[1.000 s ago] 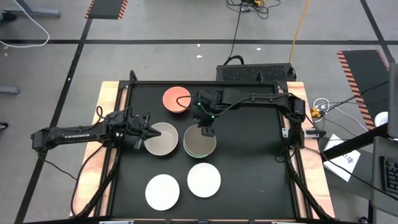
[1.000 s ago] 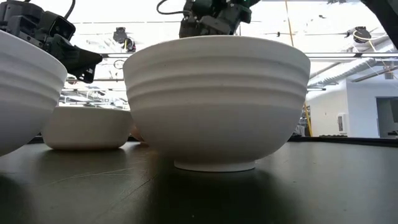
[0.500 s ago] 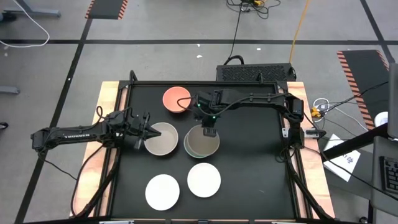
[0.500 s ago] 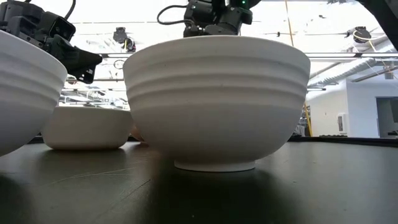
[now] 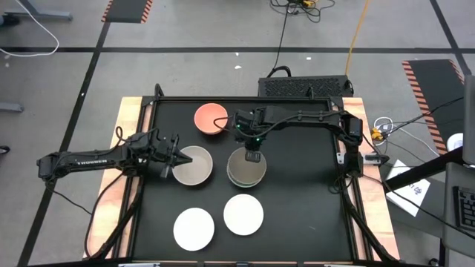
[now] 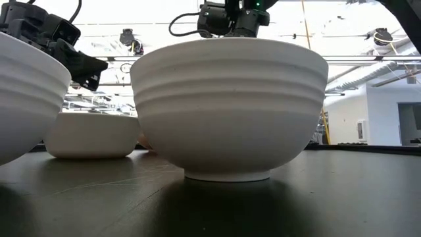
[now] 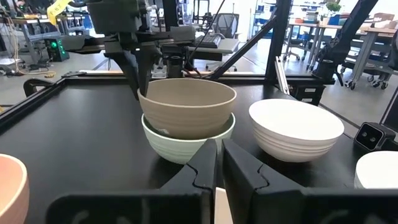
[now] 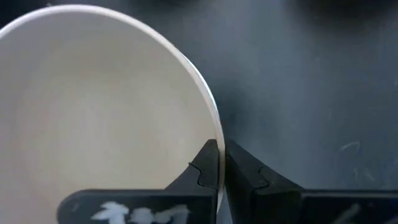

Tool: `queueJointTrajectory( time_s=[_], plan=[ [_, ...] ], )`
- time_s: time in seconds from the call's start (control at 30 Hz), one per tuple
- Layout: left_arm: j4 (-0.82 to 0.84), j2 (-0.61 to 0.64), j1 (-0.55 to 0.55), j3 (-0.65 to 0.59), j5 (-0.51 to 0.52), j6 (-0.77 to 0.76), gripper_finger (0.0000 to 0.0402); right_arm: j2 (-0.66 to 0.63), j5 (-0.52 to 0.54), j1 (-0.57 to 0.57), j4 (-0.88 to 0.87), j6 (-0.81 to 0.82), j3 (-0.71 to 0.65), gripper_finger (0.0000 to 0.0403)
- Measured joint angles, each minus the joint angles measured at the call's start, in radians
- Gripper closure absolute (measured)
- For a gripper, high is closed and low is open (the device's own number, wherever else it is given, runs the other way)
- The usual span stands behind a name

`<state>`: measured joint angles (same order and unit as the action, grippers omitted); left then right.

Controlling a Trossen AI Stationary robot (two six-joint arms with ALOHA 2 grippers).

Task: Nest bowls inside each other
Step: Stack the brown bowl on top of the green bowl

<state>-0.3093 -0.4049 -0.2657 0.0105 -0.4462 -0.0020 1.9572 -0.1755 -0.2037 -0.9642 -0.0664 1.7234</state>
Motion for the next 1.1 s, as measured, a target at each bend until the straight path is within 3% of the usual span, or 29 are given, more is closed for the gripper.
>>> queueJointTrajectory(
  time_s=[0.5, 1.1],
  plan=[
    [0.000, 0.000, 0.000, 0.000, 0.000, -0.003, 0.0378, 0.000, 0.019, 0.000, -0.066, 0.027, -0.001, 0.0402],
    [0.005, 0.000, 0.000, 0.000, -0.001, -0.007, 0.0378, -0.001, 0.047, 0.016, 0.014, 0.075, -0.070, 0.0401]
  ],
)
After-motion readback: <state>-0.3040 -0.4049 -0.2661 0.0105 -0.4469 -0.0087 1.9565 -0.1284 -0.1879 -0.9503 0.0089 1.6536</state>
